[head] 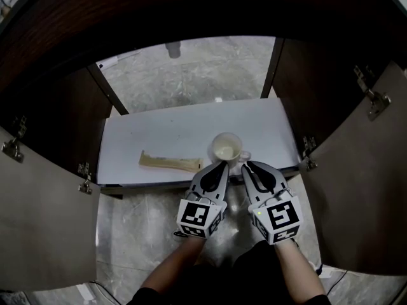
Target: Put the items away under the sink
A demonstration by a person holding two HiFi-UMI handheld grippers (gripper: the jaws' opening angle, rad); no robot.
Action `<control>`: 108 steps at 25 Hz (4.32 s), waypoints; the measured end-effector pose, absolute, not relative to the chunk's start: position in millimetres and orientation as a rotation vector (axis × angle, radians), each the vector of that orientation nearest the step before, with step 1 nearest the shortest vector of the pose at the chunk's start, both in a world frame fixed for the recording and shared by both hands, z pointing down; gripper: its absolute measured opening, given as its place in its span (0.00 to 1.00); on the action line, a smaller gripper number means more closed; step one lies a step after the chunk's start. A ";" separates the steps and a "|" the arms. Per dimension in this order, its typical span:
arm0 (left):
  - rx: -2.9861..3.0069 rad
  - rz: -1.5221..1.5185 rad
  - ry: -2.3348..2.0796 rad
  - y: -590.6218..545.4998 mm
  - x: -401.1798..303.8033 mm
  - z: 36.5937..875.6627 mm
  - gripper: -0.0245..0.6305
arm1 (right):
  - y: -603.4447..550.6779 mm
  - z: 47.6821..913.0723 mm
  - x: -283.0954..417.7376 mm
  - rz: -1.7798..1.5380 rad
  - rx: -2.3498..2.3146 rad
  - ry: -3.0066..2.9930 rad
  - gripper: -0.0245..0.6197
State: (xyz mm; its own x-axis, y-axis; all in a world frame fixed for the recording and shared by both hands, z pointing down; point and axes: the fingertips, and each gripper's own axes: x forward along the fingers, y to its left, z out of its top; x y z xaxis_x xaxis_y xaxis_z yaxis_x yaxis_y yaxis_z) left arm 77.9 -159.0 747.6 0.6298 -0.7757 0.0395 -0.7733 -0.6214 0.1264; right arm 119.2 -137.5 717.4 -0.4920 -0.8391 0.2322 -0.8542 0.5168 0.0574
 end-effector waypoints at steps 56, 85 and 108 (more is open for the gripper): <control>2.764 -0.313 -1.328 -106.9 76.5 499.6 0.05 | -96.7 493.0 90.4 -0.208 1.539 -2.633 0.10; 2.742 -0.061 -0.930 -32.9 133.2 205.8 0.05 | -8.1 206.5 139.0 0.087 1.440 -2.431 0.10; 2.743 0.122 -0.880 -153.5 232.4 165.1 0.05 | -158.8 172.0 289.6 0.160 1.544 -2.384 0.28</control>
State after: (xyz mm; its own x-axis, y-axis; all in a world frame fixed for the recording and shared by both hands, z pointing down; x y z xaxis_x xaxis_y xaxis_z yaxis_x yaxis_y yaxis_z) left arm 232.4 -153.5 165.1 0.8135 -0.5600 0.1572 -0.5816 -0.7839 0.2173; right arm 289.6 -158.8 172.0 -0.3799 -0.8733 0.3051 -0.9061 0.4176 0.0671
